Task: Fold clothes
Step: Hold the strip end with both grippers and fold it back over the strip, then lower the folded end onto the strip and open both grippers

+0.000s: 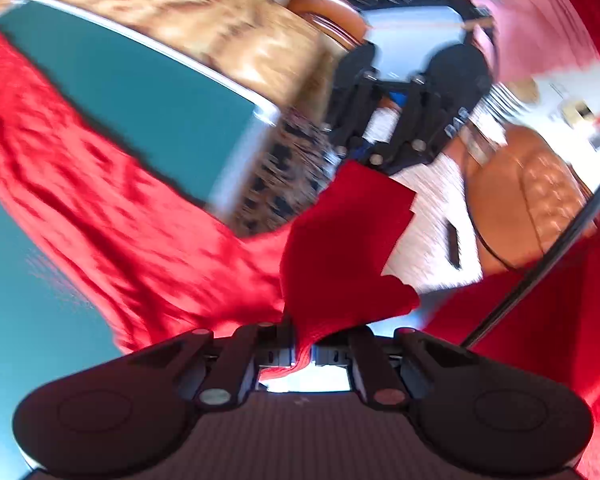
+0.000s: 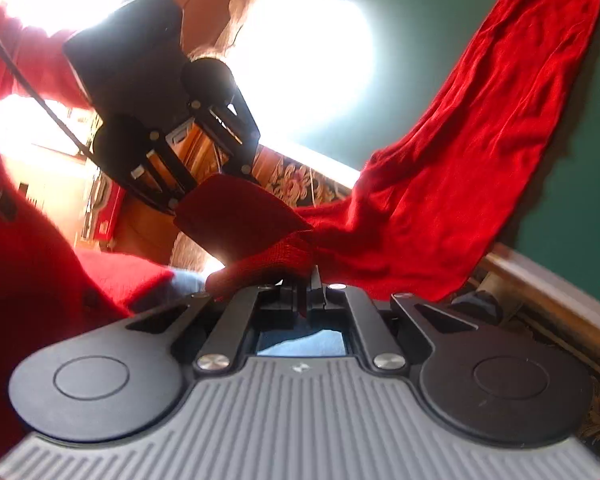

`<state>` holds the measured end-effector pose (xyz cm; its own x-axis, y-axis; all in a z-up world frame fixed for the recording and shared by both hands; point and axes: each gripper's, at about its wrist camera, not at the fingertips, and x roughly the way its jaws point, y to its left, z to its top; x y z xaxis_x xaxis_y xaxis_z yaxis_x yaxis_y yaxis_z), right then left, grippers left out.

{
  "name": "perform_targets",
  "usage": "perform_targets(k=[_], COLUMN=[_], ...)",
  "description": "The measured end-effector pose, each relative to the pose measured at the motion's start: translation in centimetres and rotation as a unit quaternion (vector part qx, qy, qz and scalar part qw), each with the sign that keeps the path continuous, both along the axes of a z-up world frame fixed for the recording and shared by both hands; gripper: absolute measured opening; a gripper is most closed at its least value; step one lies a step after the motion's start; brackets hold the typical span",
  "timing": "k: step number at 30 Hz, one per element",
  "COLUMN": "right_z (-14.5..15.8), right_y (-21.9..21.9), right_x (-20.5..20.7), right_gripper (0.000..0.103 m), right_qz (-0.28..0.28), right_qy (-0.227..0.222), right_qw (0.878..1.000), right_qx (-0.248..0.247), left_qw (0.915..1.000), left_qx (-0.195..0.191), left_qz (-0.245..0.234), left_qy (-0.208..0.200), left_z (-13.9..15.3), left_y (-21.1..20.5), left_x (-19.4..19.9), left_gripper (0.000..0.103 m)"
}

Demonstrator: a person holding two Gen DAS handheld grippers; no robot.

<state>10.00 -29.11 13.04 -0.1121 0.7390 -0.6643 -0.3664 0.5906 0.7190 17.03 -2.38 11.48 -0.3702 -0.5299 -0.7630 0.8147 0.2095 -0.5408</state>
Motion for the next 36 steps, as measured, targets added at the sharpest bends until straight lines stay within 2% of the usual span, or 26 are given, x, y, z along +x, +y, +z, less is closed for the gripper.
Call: perform_targets(k=[3,8,11,16,20,24,32,35,36], right_z=[0.4,1.3,0.7,-1.6,-4.2,-7.4,-12.0,-13.3,-13.6], right_y=[-1.2,-4.4,-6.3,-9.8,-11.1,-11.5,-13.3,-13.4,-13.3], right_x=[3.5,11.6,16.7,24.3,29.4,33.1,37.4,38.5,38.8], right_gripper=[0.006,0.006,0.006,0.006,0.006,0.006,0.009,0.01,0.011], right_qz=[-0.034,-0.062,-0.079,-0.1,-0.104,-0.108,-0.178,-0.197,-0.202], right_qy=[-0.03,-0.081,-0.096,-0.087,-0.082,-0.077,-0.066,-0.078,-0.084], right_qw=[0.999,0.995,0.992,0.99,0.99,0.991,0.982,0.977,0.976], right_qx=[0.004,0.01,0.018,0.047,0.041,0.033,0.02,-0.003,-0.013], left_qw=[0.999,0.9959,0.9934,0.9903,0.9896,0.9873,0.9764,0.9677,0.9657], left_qx=[-0.005,-0.018,-0.024,-0.038,-0.011,-0.001,0.011,0.022,0.015], left_qz=[0.042,0.081,0.105,0.128,0.127,0.145,0.209,0.243,0.252], left_qy=[-0.013,-0.035,-0.041,-0.04,-0.067,-0.066,-0.053,-0.066,-0.062], left_z=[0.4,1.0,0.8,-0.4,-3.0,-5.5,-9.7,-11.0,-11.1], left_y=[-0.7,-3.1,-4.5,-7.5,-9.1,-9.8,-10.9,-11.0,-10.9], left_x=[5.0,13.1,18.0,24.7,29.1,33.3,39.1,40.0,40.1], left_gripper=[0.007,0.007,0.007,0.007,0.007,0.007,0.008,0.021,0.021])
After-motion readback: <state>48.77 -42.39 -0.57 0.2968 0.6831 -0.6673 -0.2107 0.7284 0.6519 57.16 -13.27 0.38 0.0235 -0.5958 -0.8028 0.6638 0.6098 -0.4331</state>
